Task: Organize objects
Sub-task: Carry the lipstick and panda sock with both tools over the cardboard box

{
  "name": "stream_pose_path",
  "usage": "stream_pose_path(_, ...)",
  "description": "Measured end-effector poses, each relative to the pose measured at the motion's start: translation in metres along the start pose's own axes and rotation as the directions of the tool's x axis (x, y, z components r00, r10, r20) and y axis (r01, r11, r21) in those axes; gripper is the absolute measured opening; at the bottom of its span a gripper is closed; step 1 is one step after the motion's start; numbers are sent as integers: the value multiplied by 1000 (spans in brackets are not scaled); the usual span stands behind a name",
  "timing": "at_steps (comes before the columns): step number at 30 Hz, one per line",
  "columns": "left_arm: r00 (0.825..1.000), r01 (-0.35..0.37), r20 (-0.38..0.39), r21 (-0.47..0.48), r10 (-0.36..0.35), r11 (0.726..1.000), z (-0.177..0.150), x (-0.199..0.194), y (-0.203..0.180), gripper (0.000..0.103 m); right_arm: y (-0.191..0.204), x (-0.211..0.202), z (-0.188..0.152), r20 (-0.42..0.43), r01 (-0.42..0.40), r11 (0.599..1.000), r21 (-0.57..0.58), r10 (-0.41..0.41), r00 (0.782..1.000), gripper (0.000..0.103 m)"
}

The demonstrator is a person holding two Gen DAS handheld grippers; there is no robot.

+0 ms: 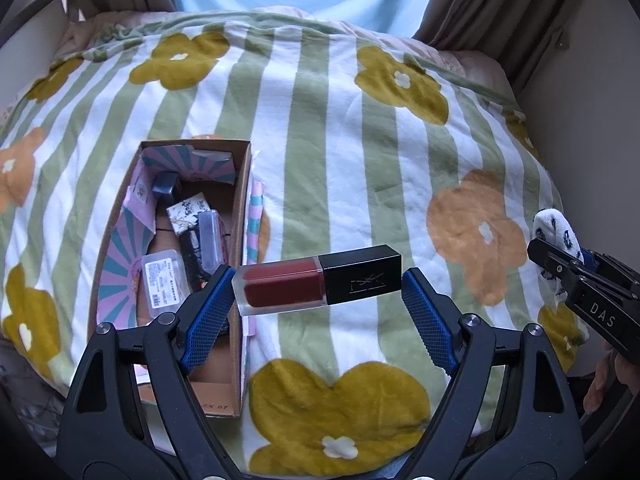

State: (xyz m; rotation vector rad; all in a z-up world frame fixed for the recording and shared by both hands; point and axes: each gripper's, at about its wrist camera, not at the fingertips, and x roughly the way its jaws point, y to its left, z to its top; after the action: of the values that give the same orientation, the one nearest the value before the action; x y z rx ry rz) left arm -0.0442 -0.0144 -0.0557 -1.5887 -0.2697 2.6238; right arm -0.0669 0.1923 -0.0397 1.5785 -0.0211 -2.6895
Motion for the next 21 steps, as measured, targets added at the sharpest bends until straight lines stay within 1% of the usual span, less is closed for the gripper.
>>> stream_pose_path(5,1000,-3,15,-34,4,999,1,-8,13,83,16,-3,6,7,-12,999,-30,12,1000,36)
stream_pose_path(9,999,-17,30,-67,19,998,3,-16,32,83,36,-2,16,14,-32,997,-64,33,999,36)
stream_pose_path(16,997,-58,44,-155,65,986,1,-26,79,83,90,6,36,16,-91,982,-166,95,995,36)
stream_pose_path(21,995,-87,25,-230,96,969,-5,-24,119,83,134,22,49,-10,-138,961,-240,140,990,36)
